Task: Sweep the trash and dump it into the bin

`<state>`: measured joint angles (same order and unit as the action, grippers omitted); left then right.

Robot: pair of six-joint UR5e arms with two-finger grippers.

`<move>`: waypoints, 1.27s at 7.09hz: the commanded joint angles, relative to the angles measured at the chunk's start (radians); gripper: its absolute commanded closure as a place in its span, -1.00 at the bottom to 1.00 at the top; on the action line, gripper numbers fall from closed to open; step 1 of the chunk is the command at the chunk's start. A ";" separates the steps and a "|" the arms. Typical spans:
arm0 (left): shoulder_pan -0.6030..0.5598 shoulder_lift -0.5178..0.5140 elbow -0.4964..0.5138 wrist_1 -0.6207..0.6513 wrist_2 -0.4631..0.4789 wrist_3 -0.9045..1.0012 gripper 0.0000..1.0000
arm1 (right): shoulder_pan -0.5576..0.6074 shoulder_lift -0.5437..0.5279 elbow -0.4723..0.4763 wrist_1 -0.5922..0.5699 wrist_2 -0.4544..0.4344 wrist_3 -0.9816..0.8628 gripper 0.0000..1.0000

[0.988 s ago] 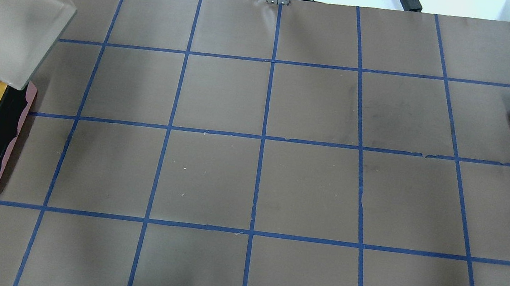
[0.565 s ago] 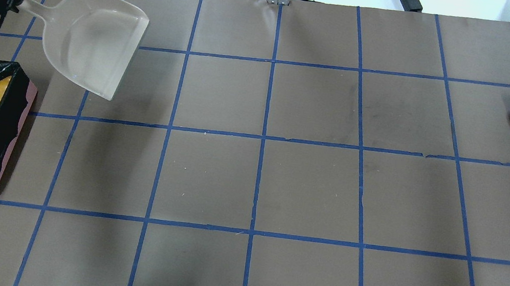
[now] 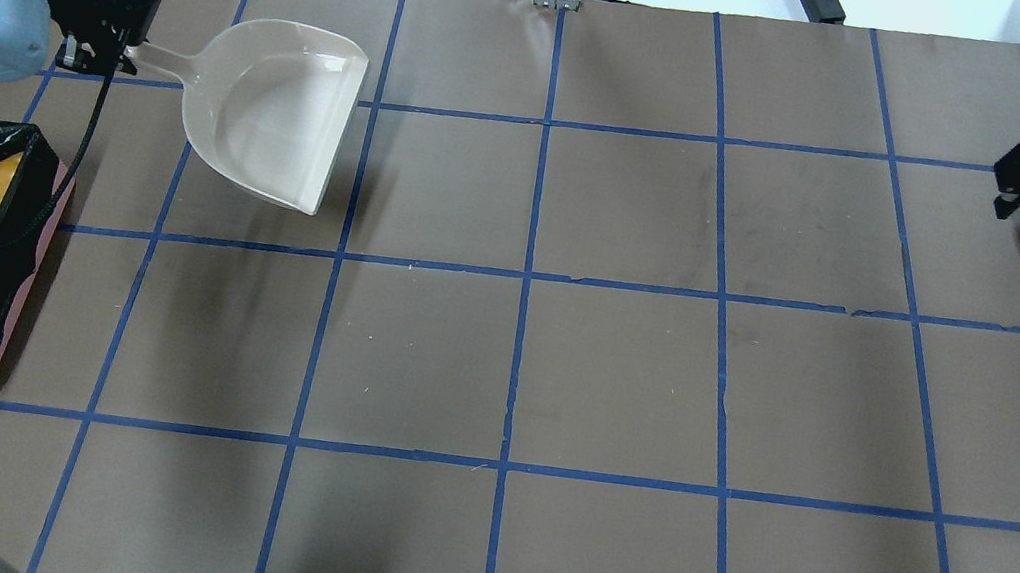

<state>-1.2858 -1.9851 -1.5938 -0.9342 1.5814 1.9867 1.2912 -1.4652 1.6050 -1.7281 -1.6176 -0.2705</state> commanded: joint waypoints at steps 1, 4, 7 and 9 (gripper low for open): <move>-0.053 -0.057 0.014 -0.001 -0.004 -0.022 1.00 | 0.112 -0.047 0.001 0.038 0.015 0.126 -1.00; -0.076 -0.101 0.031 0.005 -0.006 -0.052 1.00 | 0.230 -0.087 0.000 0.042 0.012 0.174 -1.00; -0.092 -0.109 0.038 0.015 0.011 -0.055 1.00 | 0.237 -0.069 0.000 0.067 0.054 0.171 -1.00; -0.092 -0.124 0.064 0.015 0.011 -0.052 1.00 | 0.238 -0.076 0.000 0.078 0.058 0.171 -1.00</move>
<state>-1.3773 -2.0988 -1.5460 -0.9191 1.5916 1.9322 1.5282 -1.5376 1.6048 -1.6573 -1.5630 -0.0996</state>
